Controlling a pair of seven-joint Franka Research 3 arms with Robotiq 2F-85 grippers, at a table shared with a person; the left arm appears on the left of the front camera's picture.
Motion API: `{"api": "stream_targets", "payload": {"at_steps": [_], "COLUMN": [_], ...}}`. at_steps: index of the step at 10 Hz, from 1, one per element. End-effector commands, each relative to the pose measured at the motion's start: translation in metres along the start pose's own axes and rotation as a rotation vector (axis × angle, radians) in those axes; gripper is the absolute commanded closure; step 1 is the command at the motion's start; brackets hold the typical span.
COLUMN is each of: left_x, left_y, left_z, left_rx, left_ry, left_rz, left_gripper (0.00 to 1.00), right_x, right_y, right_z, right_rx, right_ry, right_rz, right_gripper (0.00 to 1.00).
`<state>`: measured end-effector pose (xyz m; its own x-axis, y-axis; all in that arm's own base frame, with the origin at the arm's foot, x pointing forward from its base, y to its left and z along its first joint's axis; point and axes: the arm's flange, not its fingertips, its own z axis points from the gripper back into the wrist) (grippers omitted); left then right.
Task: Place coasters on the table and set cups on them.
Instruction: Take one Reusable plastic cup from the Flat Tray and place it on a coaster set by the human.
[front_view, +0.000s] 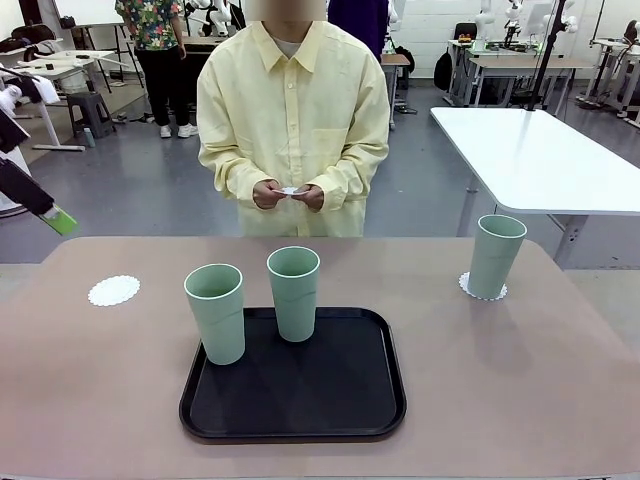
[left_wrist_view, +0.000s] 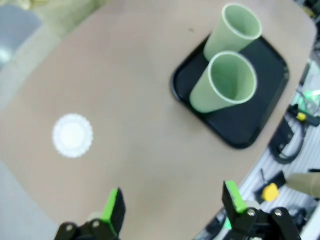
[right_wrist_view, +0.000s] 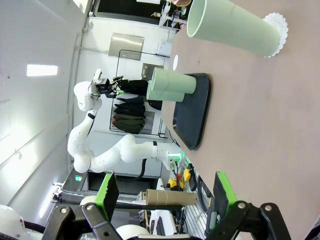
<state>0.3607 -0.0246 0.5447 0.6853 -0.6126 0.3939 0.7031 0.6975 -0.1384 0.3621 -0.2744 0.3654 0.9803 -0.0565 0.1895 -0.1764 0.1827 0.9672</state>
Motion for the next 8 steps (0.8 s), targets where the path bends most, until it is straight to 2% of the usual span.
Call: {"api": "stream_targets", "payload": {"at_steps": [1,5,6,8], "left_x": [-0.001,-0.001,0.009,0.015], "left_y": [0.003,0.003,0.021,0.04], "left_z": [0.011,0.006,-0.02,-0.063], "left_rx": [0.004,-0.006,-0.078,-0.184], "left_ry": [-0.024,-0.019,-0.065,-0.098], "left_rz": [-0.004,0.001,-0.087,-0.42], "left_gripper": [0.0,0.0,0.0,0.0], "right_x": [-0.001,-0.001,-0.001,-0.001], "right_y": [0.0,0.0,0.0,0.0], "right_z": [0.001,0.001,0.001,0.001], "right_rx": [-0.002,-0.002,-0.002,-0.002], "right_ry": [-0.002,-0.002,-0.002,-0.002], "right_rz": [-0.001,-0.001,-0.001,-0.001], "right_gripper": [0.0,0.0,0.0,0.0]}}
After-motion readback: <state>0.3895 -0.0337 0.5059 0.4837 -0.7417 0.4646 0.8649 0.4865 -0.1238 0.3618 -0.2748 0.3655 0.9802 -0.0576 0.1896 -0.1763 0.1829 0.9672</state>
